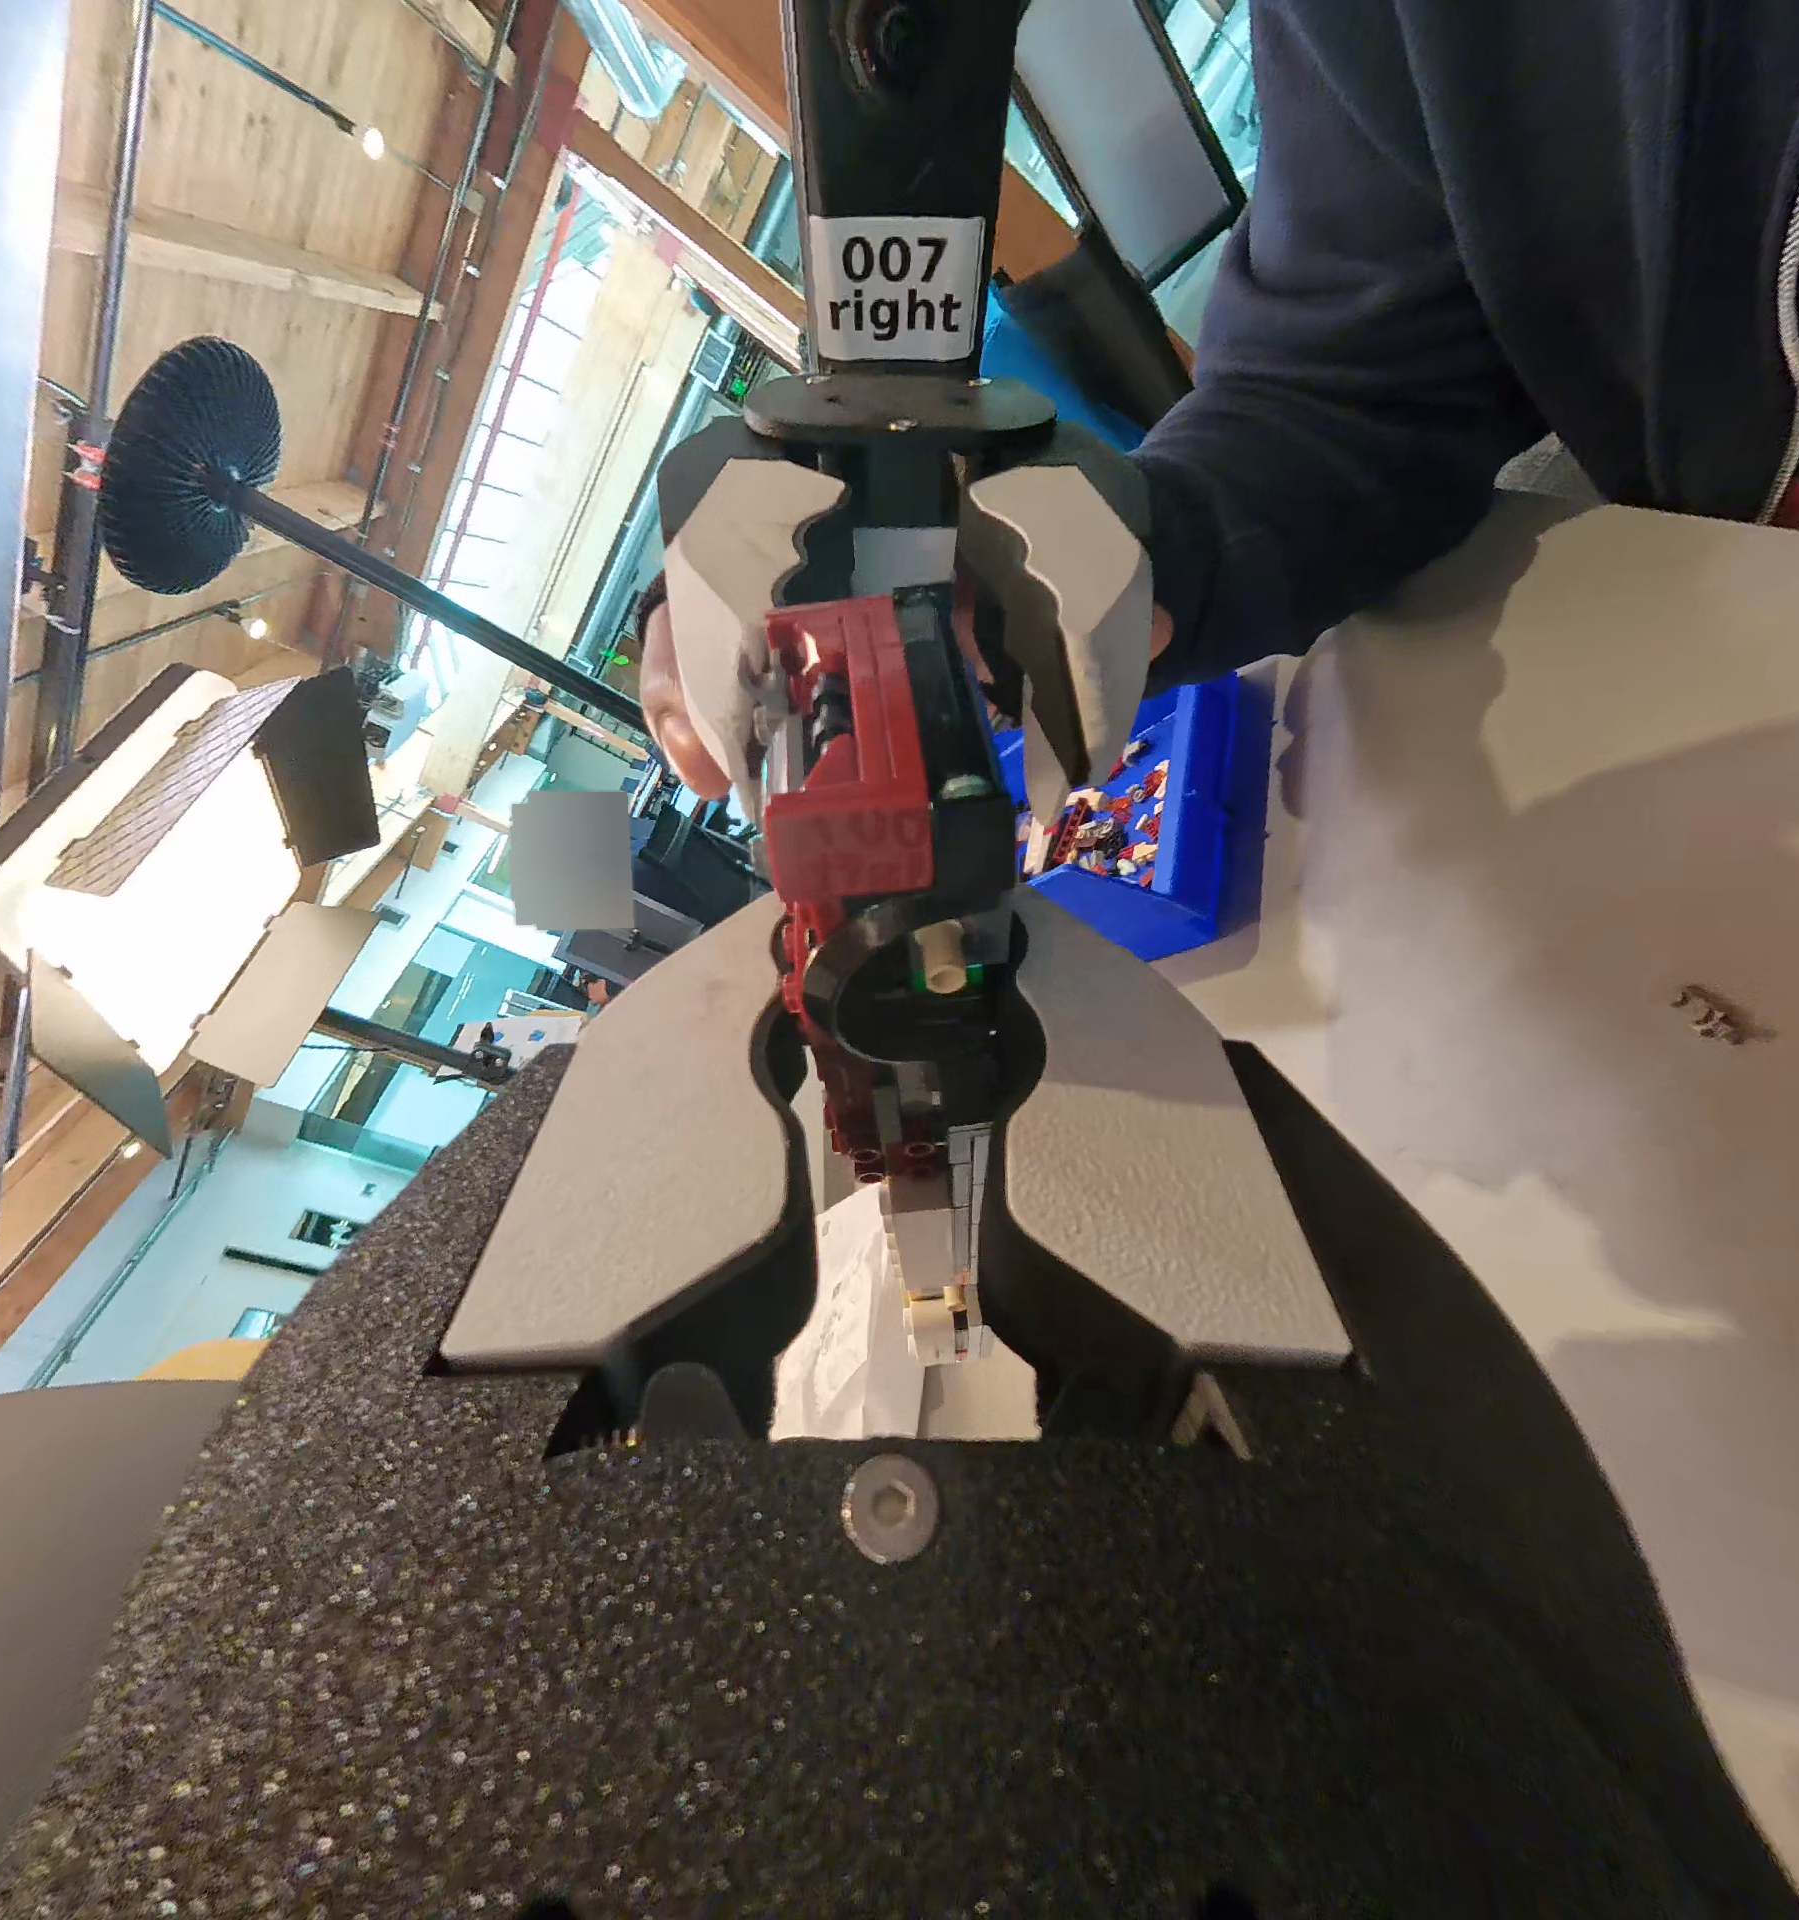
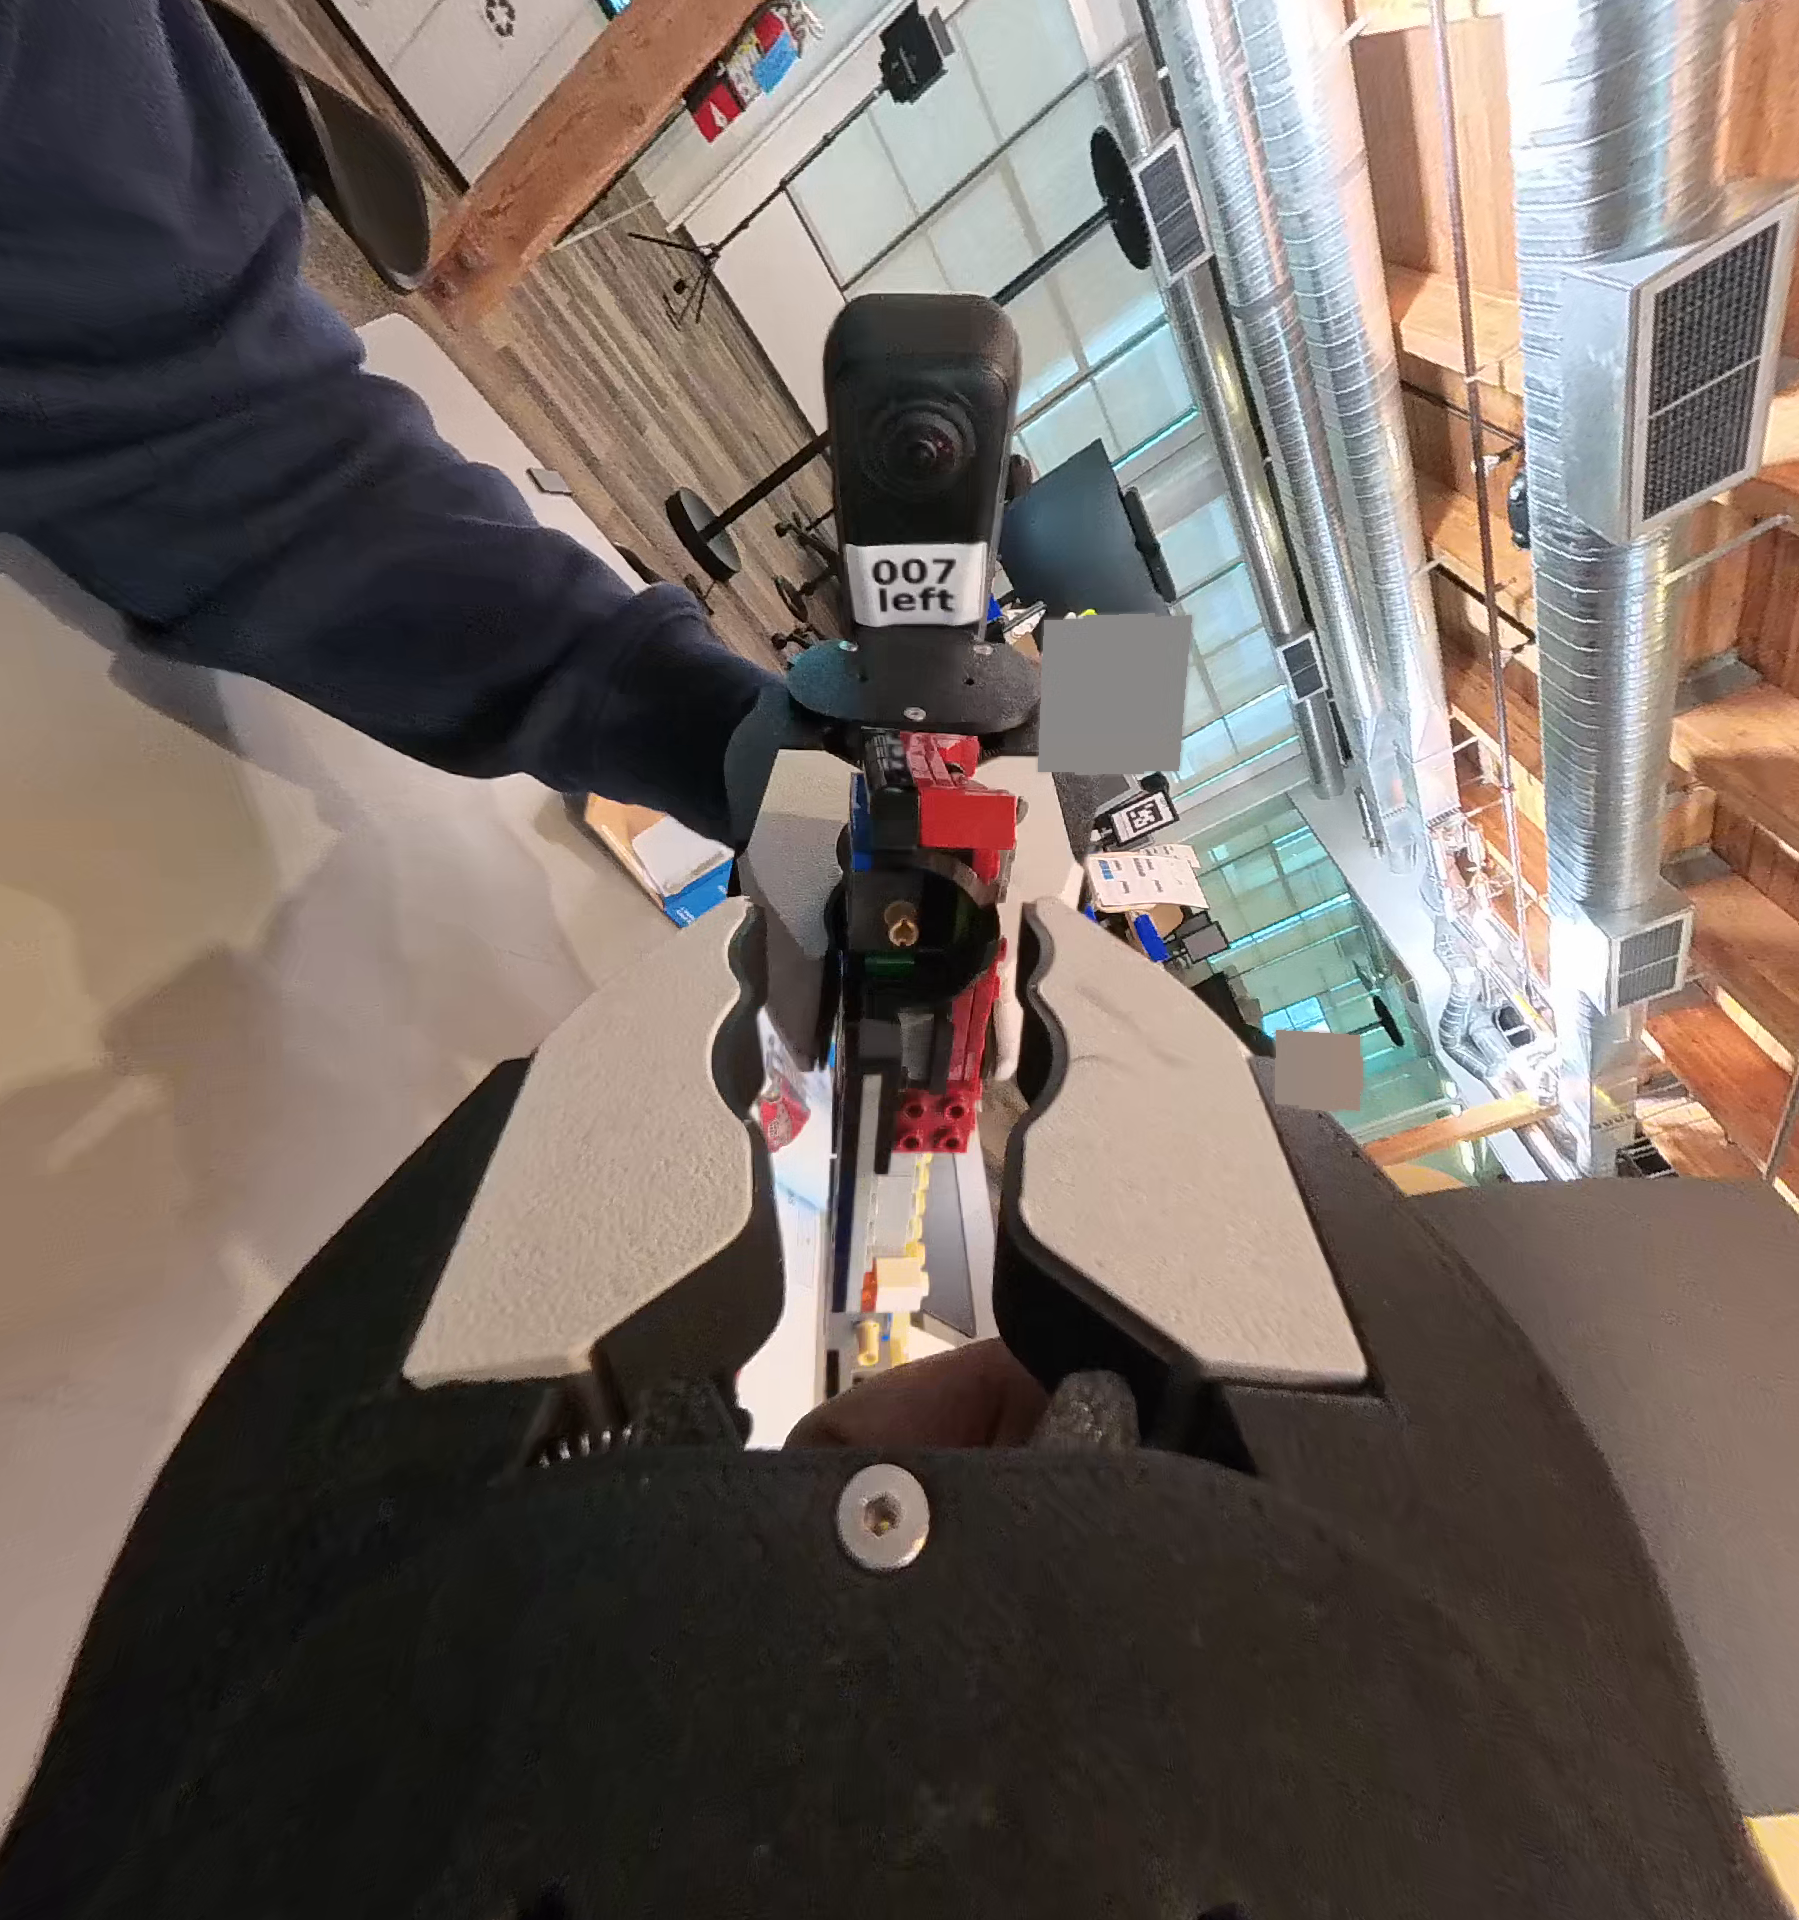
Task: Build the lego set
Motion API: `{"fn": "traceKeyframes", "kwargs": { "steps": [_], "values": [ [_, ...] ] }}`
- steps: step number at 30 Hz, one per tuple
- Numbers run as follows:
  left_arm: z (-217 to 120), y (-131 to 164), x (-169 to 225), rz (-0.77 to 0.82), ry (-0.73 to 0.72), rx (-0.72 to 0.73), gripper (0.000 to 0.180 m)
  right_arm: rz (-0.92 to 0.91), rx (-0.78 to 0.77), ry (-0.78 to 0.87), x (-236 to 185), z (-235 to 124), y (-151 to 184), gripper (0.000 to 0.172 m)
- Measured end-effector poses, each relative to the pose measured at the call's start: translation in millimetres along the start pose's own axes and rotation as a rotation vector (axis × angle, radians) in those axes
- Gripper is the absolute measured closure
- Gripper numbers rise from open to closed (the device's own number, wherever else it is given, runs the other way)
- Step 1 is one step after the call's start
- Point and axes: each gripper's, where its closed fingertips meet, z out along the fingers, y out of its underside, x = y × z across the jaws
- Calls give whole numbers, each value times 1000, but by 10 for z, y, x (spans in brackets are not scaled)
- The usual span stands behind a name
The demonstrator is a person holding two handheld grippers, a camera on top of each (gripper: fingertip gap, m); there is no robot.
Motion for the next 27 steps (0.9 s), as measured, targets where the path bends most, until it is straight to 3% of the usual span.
{"fn": "traceKeyframes", "kwargs": {
  "steps": [14, 27],
  "values": [
    [117, 66, 189, 73, 97, -124, 147, -42, 16, -76, -122, -77, -44, 132],
    [77, 7, 172, 95, 95, -129, 147, -96, 8, -68, -134, -91, -22, 141]
  ]
}}
